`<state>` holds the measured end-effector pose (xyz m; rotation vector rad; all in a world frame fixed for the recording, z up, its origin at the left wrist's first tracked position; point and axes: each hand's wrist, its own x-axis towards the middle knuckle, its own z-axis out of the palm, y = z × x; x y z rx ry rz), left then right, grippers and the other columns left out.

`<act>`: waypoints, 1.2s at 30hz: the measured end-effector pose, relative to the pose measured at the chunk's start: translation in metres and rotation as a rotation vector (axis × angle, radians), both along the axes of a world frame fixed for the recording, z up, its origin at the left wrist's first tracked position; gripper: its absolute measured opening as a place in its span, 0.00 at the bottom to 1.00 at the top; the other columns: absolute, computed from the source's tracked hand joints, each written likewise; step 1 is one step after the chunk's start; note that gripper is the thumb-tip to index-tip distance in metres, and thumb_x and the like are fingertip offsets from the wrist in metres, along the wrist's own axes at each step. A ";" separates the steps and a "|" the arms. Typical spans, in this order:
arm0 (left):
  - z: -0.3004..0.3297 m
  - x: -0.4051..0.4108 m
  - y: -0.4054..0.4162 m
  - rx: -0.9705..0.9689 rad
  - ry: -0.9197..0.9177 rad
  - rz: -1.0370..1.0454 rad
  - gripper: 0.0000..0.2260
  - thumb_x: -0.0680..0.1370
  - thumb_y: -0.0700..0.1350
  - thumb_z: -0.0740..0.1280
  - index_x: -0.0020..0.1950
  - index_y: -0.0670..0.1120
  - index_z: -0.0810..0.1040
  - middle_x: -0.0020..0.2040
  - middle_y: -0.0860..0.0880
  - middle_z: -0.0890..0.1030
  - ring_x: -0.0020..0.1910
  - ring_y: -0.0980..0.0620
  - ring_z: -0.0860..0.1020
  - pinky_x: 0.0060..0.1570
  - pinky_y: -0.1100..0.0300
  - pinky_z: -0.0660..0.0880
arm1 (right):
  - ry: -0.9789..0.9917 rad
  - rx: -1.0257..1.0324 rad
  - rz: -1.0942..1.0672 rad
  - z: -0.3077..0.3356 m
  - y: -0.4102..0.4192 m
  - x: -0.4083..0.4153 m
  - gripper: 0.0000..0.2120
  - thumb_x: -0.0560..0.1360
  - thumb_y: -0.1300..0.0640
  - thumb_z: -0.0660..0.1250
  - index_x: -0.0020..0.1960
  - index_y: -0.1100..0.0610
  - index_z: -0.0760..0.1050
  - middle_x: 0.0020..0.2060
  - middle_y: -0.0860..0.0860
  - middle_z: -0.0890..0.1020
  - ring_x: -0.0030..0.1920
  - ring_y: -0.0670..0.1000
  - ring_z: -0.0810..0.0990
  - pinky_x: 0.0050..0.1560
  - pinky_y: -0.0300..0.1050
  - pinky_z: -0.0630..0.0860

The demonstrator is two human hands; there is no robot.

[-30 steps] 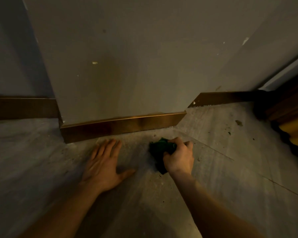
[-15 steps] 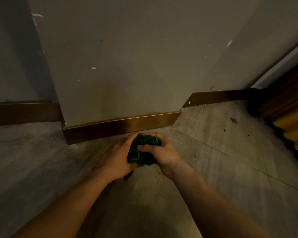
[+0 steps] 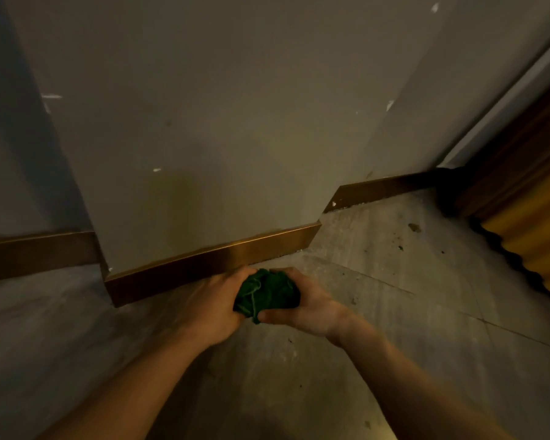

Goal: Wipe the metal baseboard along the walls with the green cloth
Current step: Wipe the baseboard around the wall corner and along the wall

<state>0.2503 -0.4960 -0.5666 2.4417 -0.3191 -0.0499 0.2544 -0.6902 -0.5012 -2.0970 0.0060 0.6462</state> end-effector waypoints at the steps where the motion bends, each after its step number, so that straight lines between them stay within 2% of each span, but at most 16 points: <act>1: 0.005 0.002 -0.003 0.027 -0.005 -0.026 0.31 0.73 0.46 0.73 0.70 0.65 0.64 0.63 0.56 0.79 0.58 0.50 0.79 0.44 0.58 0.73 | -0.017 -0.060 0.014 0.001 -0.004 -0.001 0.38 0.62 0.51 0.82 0.67 0.45 0.69 0.56 0.43 0.79 0.57 0.42 0.77 0.57 0.40 0.78; 3: 0.013 0.005 -0.006 0.088 -0.018 -0.064 0.31 0.73 0.47 0.73 0.70 0.65 0.63 0.62 0.57 0.80 0.57 0.50 0.80 0.45 0.56 0.75 | -0.037 -0.124 0.033 0.000 -0.007 -0.004 0.38 0.59 0.48 0.83 0.63 0.42 0.68 0.55 0.41 0.78 0.56 0.41 0.77 0.58 0.40 0.77; 7: 0.033 0.015 -0.015 0.175 -0.056 -0.106 0.30 0.72 0.49 0.72 0.69 0.66 0.63 0.62 0.58 0.80 0.58 0.51 0.80 0.49 0.54 0.76 | -0.103 -0.037 0.000 -0.005 -0.016 0.001 0.35 0.60 0.49 0.83 0.61 0.43 0.69 0.51 0.41 0.79 0.51 0.37 0.78 0.47 0.31 0.77; 11: 0.061 0.032 -0.020 0.211 -0.096 -0.109 0.27 0.72 0.47 0.72 0.67 0.63 0.67 0.59 0.56 0.81 0.56 0.50 0.80 0.51 0.53 0.76 | -0.134 0.134 -0.045 -0.002 -0.024 0.019 0.31 0.64 0.57 0.81 0.62 0.49 0.71 0.54 0.46 0.81 0.55 0.45 0.81 0.57 0.45 0.80; 15: 0.079 0.034 -0.037 0.309 -0.120 -0.079 0.28 0.71 0.49 0.70 0.70 0.62 0.68 0.60 0.54 0.82 0.55 0.48 0.81 0.49 0.54 0.77 | -0.144 0.233 -0.005 0.002 -0.043 0.034 0.28 0.65 0.63 0.80 0.61 0.56 0.72 0.53 0.49 0.82 0.53 0.47 0.82 0.53 0.44 0.81; 21: 0.109 0.070 -0.086 0.436 -0.071 -0.054 0.25 0.71 0.52 0.69 0.67 0.63 0.66 0.58 0.56 0.81 0.54 0.49 0.81 0.47 0.53 0.78 | -0.138 0.302 0.013 0.013 -0.091 0.080 0.30 0.64 0.64 0.80 0.63 0.54 0.74 0.56 0.51 0.82 0.59 0.51 0.81 0.60 0.55 0.79; 23: 0.116 0.081 -0.113 0.452 -0.046 -0.047 0.26 0.71 0.53 0.69 0.67 0.64 0.66 0.58 0.55 0.81 0.54 0.49 0.81 0.47 0.53 0.77 | -0.092 0.337 0.013 0.017 -0.115 0.094 0.29 0.64 0.65 0.80 0.63 0.54 0.74 0.56 0.51 0.83 0.57 0.50 0.81 0.58 0.51 0.80; 26: 0.130 0.094 -0.155 0.495 -0.016 -0.034 0.27 0.72 0.54 0.69 0.68 0.65 0.64 0.59 0.56 0.81 0.55 0.49 0.81 0.47 0.54 0.76 | 0.009 0.388 0.031 0.031 -0.159 0.109 0.25 0.67 0.65 0.78 0.57 0.47 0.74 0.50 0.44 0.82 0.49 0.45 0.81 0.41 0.34 0.78; 33: 0.201 0.129 -0.245 0.636 0.033 -0.119 0.24 0.73 0.58 0.68 0.66 0.62 0.63 0.56 0.54 0.81 0.53 0.47 0.80 0.47 0.52 0.76 | 0.069 0.357 0.094 0.092 -0.252 0.145 0.22 0.69 0.66 0.76 0.56 0.47 0.73 0.48 0.45 0.81 0.48 0.43 0.80 0.35 0.31 0.73; 36: 0.231 0.151 -0.268 0.661 -0.001 -0.140 0.24 0.74 0.59 0.68 0.66 0.60 0.64 0.54 0.51 0.82 0.52 0.45 0.81 0.47 0.52 0.76 | 0.034 0.350 0.098 0.120 -0.277 0.164 0.22 0.69 0.65 0.76 0.51 0.43 0.72 0.50 0.45 0.82 0.52 0.47 0.82 0.40 0.35 0.77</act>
